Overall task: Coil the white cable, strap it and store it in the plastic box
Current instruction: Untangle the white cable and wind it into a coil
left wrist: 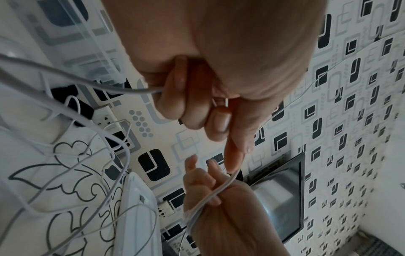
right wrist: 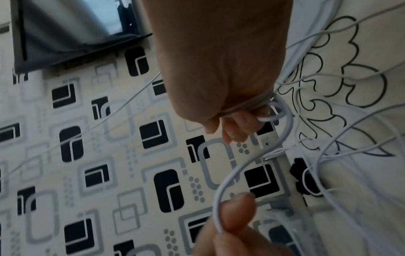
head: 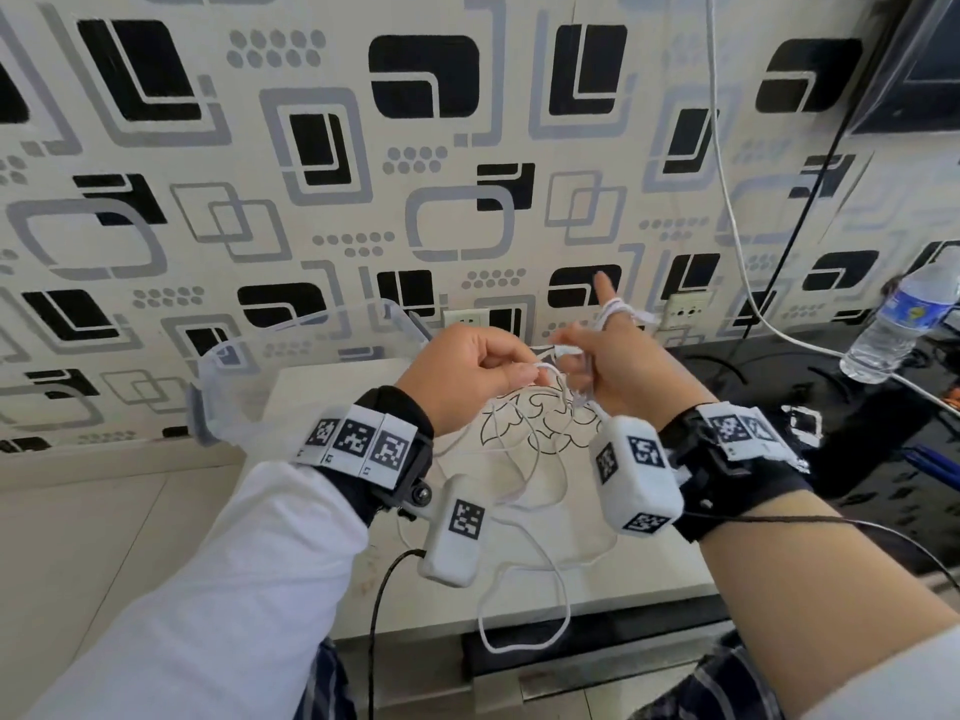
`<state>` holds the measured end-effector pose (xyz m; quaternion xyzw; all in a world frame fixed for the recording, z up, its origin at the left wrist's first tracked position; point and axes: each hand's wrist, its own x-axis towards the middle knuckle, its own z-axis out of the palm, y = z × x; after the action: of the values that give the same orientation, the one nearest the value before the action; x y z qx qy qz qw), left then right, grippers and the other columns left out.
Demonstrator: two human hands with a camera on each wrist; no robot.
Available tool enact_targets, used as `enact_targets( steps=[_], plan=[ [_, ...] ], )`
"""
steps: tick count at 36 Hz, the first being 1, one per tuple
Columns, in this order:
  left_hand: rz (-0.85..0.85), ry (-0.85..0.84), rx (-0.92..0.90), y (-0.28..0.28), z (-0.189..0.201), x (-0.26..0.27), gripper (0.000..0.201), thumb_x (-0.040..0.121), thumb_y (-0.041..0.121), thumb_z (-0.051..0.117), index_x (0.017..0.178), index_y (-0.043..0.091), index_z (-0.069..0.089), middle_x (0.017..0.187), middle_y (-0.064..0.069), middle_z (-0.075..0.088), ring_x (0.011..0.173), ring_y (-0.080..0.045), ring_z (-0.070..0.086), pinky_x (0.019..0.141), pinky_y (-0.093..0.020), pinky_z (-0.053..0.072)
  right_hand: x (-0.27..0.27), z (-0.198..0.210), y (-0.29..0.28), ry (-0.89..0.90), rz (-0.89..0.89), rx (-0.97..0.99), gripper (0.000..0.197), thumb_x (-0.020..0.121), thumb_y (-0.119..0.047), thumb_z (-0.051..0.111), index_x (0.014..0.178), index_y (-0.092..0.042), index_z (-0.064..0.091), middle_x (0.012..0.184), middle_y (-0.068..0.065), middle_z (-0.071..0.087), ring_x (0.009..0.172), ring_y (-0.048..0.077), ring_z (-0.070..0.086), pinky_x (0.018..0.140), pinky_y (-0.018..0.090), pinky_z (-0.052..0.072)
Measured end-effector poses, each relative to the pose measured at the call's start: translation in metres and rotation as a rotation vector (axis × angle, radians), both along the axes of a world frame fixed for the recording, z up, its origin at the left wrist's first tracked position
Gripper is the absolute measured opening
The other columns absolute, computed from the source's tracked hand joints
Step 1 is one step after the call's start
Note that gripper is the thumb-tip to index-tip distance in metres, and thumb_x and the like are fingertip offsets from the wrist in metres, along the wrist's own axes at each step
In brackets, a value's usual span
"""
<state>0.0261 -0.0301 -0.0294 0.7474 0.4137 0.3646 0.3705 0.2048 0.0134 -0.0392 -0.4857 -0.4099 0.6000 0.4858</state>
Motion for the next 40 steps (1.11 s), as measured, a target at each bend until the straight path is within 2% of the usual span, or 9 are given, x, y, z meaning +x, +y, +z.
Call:
enact_targets(
  steps=[5, 9, 12, 16, 24, 30, 34, 37, 40],
  plan=[
    [0.107, 0.028, 0.041, 0.008, -0.003, -0.006, 0.012, 0.087, 0.018, 0.069, 0.076, 0.015, 0.072, 0.064, 0.006, 0.064, 0.059, -0.005, 0.055, 0.066, -0.023, 0.048, -0.005, -0.005, -0.007, -0.145, 0.261, 0.013, 0.065, 0.101, -0.012, 0.044, 0.147, -0.049, 0.017, 0.092, 0.016, 0.061, 0.053, 0.020, 0.044, 0.037, 0.023, 0.027],
    [0.157, 0.018, 0.063, 0.011, -0.007, -0.007, 0.014, 0.089, 0.016, 0.067, 0.076, 0.013, 0.069, 0.066, 0.012, 0.064, 0.066, -0.004, 0.059, 0.072, -0.028, 0.051, -0.009, -0.003, -0.014, -0.152, 0.418, -0.072, 0.046, 0.100, -0.048, 0.034, 0.145, -0.045, 0.026, 0.077, 0.016, 0.062, 0.046, 0.020, 0.046, 0.040, 0.025, 0.024],
    [0.154, 0.015, 0.066, 0.011, -0.005, -0.005, 0.015, 0.091, 0.016, 0.065, 0.080, 0.005, 0.067, 0.054, 0.020, 0.057, 0.050, 0.006, 0.050, 0.057, -0.014, 0.039, -0.012, -0.003, -0.016, -0.255, 0.540, -0.119, 0.057, 0.091, -0.068, 0.023, 0.132, -0.033, 0.044, 0.077, 0.020, 0.061, 0.041, 0.020, 0.045, 0.039, 0.023, 0.023],
    [0.198, 0.033, 0.105, 0.017, -0.005, -0.010, 0.022, 0.093, 0.026, 0.063, 0.082, 0.007, 0.067, 0.057, 0.012, 0.052, 0.051, -0.002, 0.044, 0.056, -0.018, 0.038, -0.013, -0.005, -0.020, -0.342, 0.731, -0.137, 0.079, 0.084, -0.078, 0.018, 0.125, -0.022, 0.056, 0.070, 0.021, 0.061, 0.041, 0.019, 0.042, 0.041, 0.024, 0.022],
    [0.203, -0.074, 0.044, 0.024, -0.011, -0.016, 0.023, 0.096, 0.013, 0.057, 0.089, -0.008, 0.061, 0.042, 0.018, 0.045, 0.038, 0.001, 0.037, 0.043, -0.008, 0.027, -0.009, 0.005, -0.026, -0.260, 0.872, -0.033, 0.044, 0.090, -0.041, 0.045, 0.098, -0.001, 0.061, 0.043, 0.005, 0.040, 0.036, 0.014, 0.032, 0.039, 0.019, 0.031],
    [0.152, -0.067, 0.038, 0.026, -0.015, -0.015, 0.022, 0.098, 0.013, 0.053, 0.083, -0.001, 0.059, 0.043, 0.016, 0.044, 0.038, -0.001, 0.034, 0.043, -0.012, 0.027, -0.006, 0.007, -0.027, -0.003, 0.875, -0.076, 0.033, 0.094, -0.029, 0.042, 0.082, -0.004, 0.060, 0.037, -0.004, 0.030, 0.041, 0.012, 0.031, 0.042, 0.020, 0.034],
    [0.080, -0.081, -0.007, 0.022, -0.015, -0.012, 0.025, 0.102, 0.017, 0.046, 0.088, 0.004, 0.062, 0.046, 0.015, 0.041, 0.041, -0.001, 0.031, 0.042, -0.014, 0.027, 0.002, 0.005, -0.024, 0.196, 0.802, -0.074, 0.042, 0.095, -0.029, 0.034, 0.085, -0.011, 0.070, 0.037, -0.003, 0.038, 0.052, 0.016, 0.041, 0.057, 0.027, 0.044],
    [0.053, -0.102, -0.054, 0.019, -0.014, -0.010, 0.026, 0.103, 0.018, 0.043, 0.085, 0.015, 0.062, 0.048, 0.014, 0.039, 0.043, -0.004, 0.029, 0.043, -0.016, 0.027, 0.006, 0.007, -0.024, 0.322, 0.694, -0.042, 0.045, 0.096, -0.026, 0.033, 0.084, -0.009, 0.073, 0.045, 0.003, 0.054, 0.065, 0.022, 0.057, 0.088, 0.043, 0.050],
    [0.022, -0.106, -0.107, 0.017, -0.012, -0.009, 0.026, 0.104, 0.018, 0.041, 0.096, 0.008, 0.064, 0.055, 0.008, 0.035, 0.043, -0.005, 0.027, 0.041, -0.015, 0.025, 0.009, 0.012, -0.025, 0.423, 0.586, -0.039, 0.046, 0.094, -0.027, 0.035, 0.082, -0.009, 0.075, 0.047, 0.003, 0.058, 0.065, 0.022, 0.064, 0.080, 0.043, 0.057]
  ],
)
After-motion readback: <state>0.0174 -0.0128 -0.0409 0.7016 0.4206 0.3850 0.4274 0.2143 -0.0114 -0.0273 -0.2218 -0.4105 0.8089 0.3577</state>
